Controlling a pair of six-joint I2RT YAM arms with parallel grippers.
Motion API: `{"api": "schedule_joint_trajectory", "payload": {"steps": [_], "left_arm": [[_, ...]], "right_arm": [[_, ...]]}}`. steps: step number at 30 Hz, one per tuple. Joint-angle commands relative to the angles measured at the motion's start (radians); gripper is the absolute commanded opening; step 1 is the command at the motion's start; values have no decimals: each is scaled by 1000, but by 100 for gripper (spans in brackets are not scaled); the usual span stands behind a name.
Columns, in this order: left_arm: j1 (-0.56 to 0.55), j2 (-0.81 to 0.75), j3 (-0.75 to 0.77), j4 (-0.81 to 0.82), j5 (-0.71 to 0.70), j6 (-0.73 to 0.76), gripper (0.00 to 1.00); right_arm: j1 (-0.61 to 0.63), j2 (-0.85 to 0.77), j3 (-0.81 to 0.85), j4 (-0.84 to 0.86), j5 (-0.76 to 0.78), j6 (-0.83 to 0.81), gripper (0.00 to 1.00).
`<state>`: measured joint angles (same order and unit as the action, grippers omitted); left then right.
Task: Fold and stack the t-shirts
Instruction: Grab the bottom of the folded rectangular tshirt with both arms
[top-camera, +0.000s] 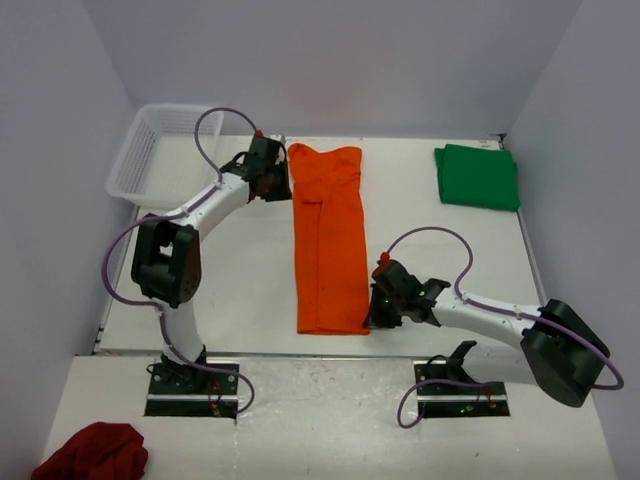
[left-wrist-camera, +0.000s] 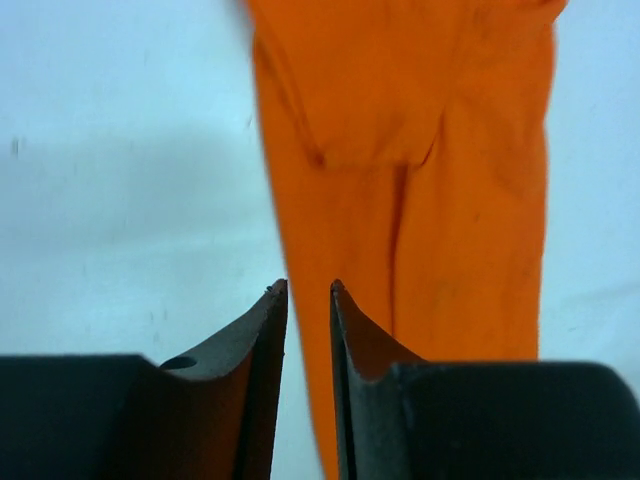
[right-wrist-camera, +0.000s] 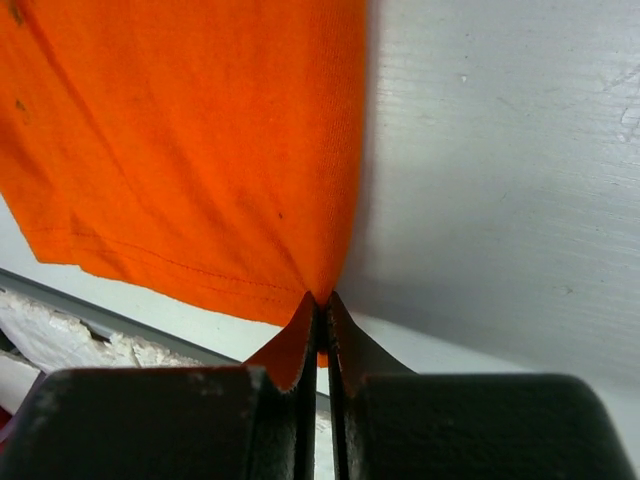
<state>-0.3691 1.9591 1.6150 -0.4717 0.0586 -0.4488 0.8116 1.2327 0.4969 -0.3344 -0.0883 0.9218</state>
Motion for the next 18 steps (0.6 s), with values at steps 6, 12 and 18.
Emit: {"api": "schedule_joint_trajectory", "payload": {"steps": [6,12,18], "left_arm": [[-128,-371,-498,-53,4,-122,45],[-174,-629,-739,-50,191,-177,56],[-194,-773,-878,-53,218,-238,71]], "right_arm": [[8,-39,8,-3,18,-21,0],[8,-19,16,18,15,-41,0],[9,-6,8,37,1,-41,0]]}}
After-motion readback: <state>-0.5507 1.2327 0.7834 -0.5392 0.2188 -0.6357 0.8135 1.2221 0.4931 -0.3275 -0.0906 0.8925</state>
